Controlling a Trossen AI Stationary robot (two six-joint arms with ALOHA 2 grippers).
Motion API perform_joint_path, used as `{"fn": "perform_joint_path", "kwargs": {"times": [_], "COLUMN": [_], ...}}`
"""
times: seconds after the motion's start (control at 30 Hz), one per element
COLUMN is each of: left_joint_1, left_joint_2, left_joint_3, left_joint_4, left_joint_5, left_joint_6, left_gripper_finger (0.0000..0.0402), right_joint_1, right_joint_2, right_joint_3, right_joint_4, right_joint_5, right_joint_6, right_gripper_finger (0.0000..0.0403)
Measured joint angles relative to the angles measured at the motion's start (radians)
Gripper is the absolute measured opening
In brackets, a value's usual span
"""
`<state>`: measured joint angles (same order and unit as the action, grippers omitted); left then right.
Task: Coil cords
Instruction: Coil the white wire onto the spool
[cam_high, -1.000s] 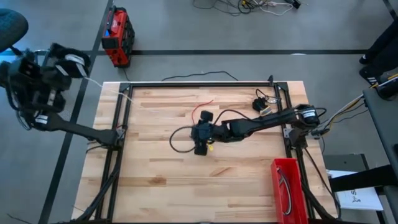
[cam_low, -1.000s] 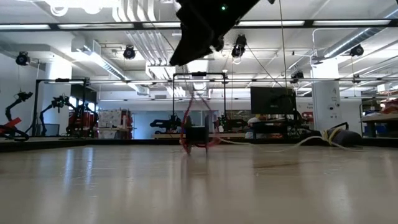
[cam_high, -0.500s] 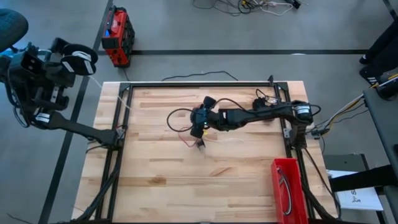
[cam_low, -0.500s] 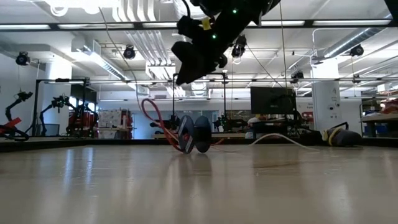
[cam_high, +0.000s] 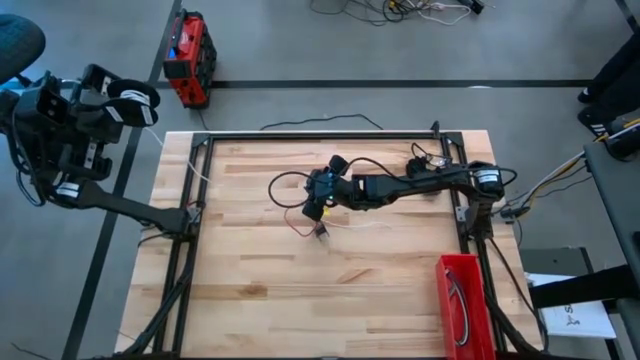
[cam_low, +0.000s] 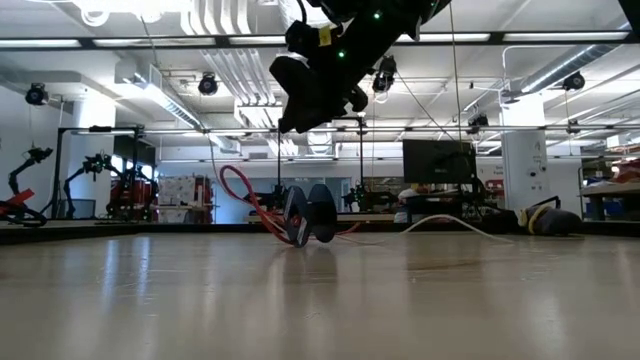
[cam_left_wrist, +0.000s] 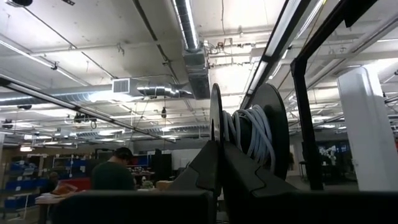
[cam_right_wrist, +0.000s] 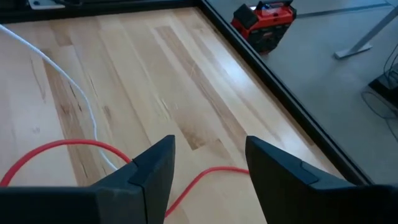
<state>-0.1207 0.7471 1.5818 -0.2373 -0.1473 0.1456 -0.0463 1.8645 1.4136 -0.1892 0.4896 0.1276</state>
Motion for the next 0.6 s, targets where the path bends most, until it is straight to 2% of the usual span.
{"fn": "perform_joint_path", "kwargs": {"times": [0.23, 0.37, 0.5, 0.6], "left_joint_1": [0.0, 0.0, 0.0, 0.0], "left_joint_2": [-0.01, -0.01, -0.009, -0.006], "left_joint_3": [0.0, -0.03, -0.07, -0.085], "left_joint_4": [-0.078, -0.109, -0.096, -0.079], "left_joint_5": [-0.002, -0.073, -0.084, -0.132], "left_joint_6": [0.002, 0.014, 0.041, 0.071], "left_gripper_finger": [0.0, 0.0, 0.0, 0.0], "right_joint_1": [0.0, 0.0, 0.0, 0.0], "right_joint_2": [0.0, 0.0, 0.0, 0.0], "right_joint_3": [0.0, 0.0, 0.0, 0.0], "right_joint_4": [0.001, 0.001, 0.004, 0.006], "right_joint_5": [0.0, 0.0, 0.0, 0.0], "right_joint_6": [0.003, 0.003, 0.003, 0.003], "right_gripper_finger": [0.0191, 0.019, 0.0191, 0.0192]}}
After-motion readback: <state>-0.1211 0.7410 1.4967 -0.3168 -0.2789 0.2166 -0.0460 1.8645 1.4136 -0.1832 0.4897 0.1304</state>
